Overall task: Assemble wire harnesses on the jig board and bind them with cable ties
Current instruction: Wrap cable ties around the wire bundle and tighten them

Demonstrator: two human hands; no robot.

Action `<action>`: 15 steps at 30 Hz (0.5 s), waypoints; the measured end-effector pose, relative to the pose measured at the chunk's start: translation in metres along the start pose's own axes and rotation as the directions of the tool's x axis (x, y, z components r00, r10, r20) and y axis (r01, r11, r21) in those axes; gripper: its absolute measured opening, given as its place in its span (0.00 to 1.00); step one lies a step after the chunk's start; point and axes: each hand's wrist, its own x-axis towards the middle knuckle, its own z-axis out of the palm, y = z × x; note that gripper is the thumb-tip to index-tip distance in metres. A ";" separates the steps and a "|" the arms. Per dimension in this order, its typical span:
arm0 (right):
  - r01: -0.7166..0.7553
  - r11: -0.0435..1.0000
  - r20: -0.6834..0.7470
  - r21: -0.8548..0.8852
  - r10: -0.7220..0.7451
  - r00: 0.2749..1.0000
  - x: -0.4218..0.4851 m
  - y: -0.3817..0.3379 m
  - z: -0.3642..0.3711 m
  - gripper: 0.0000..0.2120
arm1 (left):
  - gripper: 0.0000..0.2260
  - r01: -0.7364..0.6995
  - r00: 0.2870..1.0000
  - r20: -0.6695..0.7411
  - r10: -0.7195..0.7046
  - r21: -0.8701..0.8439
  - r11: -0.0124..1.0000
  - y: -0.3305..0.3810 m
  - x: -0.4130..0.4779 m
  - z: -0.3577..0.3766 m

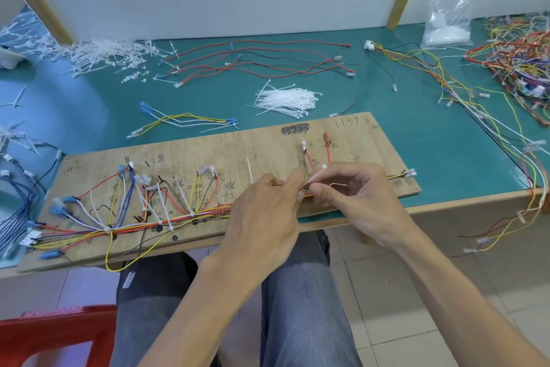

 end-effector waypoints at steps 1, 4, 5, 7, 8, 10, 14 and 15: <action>-0.010 1.000 -0.019 0.010 0.010 1.000 0.000 0.001 0.003 0.04 | 0.06 -0.001 1.000 -0.003 0.001 0.001 1.000 0.000 0.000 0.000; -0.030 0.999 -0.082 0.024 0.032 0.996 0.001 0.003 0.009 0.04 | 0.06 -0.003 1.000 0.001 0.003 0.003 1.000 0.000 -0.002 -0.001; -0.021 0.999 -0.088 0.024 0.023 0.996 0.000 0.005 0.010 0.03 | 0.06 0.003 1.000 -0.001 -0.003 0.010 1.000 0.000 -0.001 -0.001; 0.025 0.999 -0.101 0.027 -0.022 0.995 -0.001 0.006 0.009 0.03 | 0.07 0.015 1.000 -0.011 -0.014 0.025 1.000 0.000 0.000 -0.001; 0.050 0.999 -0.110 0.008 -0.049 0.993 -0.001 0.007 0.008 0.04 | 0.08 0.021 1.000 -0.016 -0.021 0.029 0.999 0.001 0.000 -0.001; 0.073 0.997 -0.122 -0.036 -0.077 0.990 -0.001 0.010 0.010 0.03 | 0.08 0.019 1.000 -0.024 -0.018 0.024 1.000 0.000 -0.001 -0.001; 0.043 0.999 -0.216 -0.022 -0.047 0.975 0.003 0.011 0.012 0.02 | 0.08 0.004 1.000 -0.020 -0.004 0.035 0.999 0.001 0.000 0.000; 0.050 0.998 -0.277 -0.030 -0.056 0.959 0.005 0.010 0.009 0.03 | 0.09 0.011 1.000 -0.015 -0.010 0.056 0.998 0.002 0.001 0.000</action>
